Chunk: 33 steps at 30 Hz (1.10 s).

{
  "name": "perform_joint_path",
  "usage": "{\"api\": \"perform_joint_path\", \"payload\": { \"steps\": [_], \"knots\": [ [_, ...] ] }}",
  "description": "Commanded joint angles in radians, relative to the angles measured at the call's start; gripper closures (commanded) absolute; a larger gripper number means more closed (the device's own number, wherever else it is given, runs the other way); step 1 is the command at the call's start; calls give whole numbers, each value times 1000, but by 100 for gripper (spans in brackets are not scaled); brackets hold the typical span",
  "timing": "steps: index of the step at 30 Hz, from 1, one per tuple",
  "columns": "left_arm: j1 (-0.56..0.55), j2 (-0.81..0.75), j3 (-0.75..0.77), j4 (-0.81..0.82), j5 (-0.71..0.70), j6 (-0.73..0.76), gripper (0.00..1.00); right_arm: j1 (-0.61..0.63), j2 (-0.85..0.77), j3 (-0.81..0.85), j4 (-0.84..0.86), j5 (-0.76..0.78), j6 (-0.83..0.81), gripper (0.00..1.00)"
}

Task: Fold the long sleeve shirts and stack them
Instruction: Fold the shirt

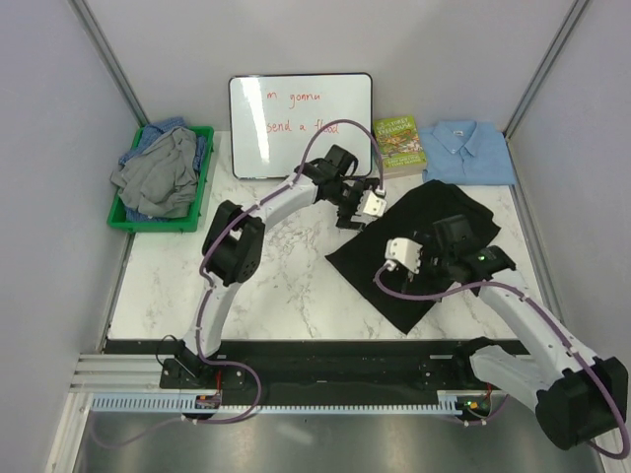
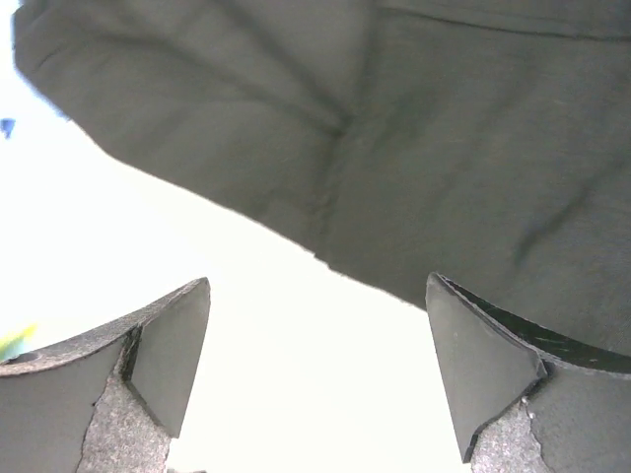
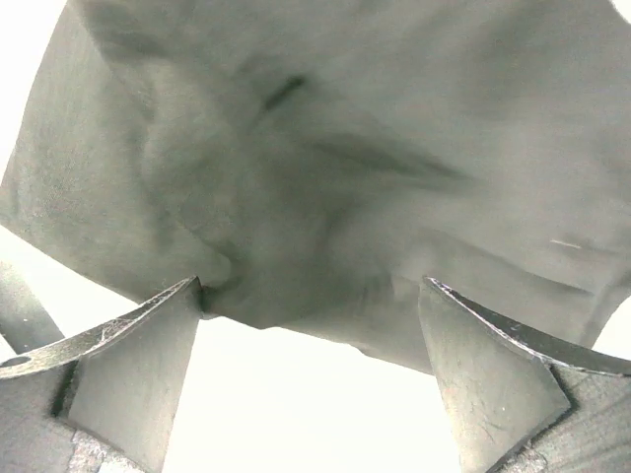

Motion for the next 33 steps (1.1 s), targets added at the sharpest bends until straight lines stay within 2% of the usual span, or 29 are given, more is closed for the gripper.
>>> {"api": "perform_joint_path", "payload": {
  "steps": [1, 6, 9, 12, 16, 19, 24, 29, 33],
  "knots": [
    [16, -95, 61, 54, -10, -241, 4, -95, -39, 190, -144, -147, 7, 2],
    [64, -120, 58, 56, -33, -452, 3, -284, 65, 272, -138, -221, 90, 2],
    [113, -152, 39, 53, -31, -569, 3, -326, 194, 292, -91, -205, 142, 2],
    [162, -204, -2, 53, -40, -642, 2, -326, 368, 359, -56, -173, 235, 16],
    [223, -286, -97, 53, -45, -681, 3, -326, 606, 502, -11, -126, 362, 40],
    [258, -358, -169, 54, -42, -737, 3, -315, 740, 603, 12, -98, 441, 44],
    [298, -465, -309, 86, -54, -792, 3, -216, 863, 628, 50, -28, 470, 44],
    [351, -545, -386, 106, -70, -842, 3, -100, 945, 582, 47, 5, 401, 45],
    [401, -597, -436, 105, -59, -887, 3, 57, 935, 531, 29, -1, 299, 45]
  ]
}}
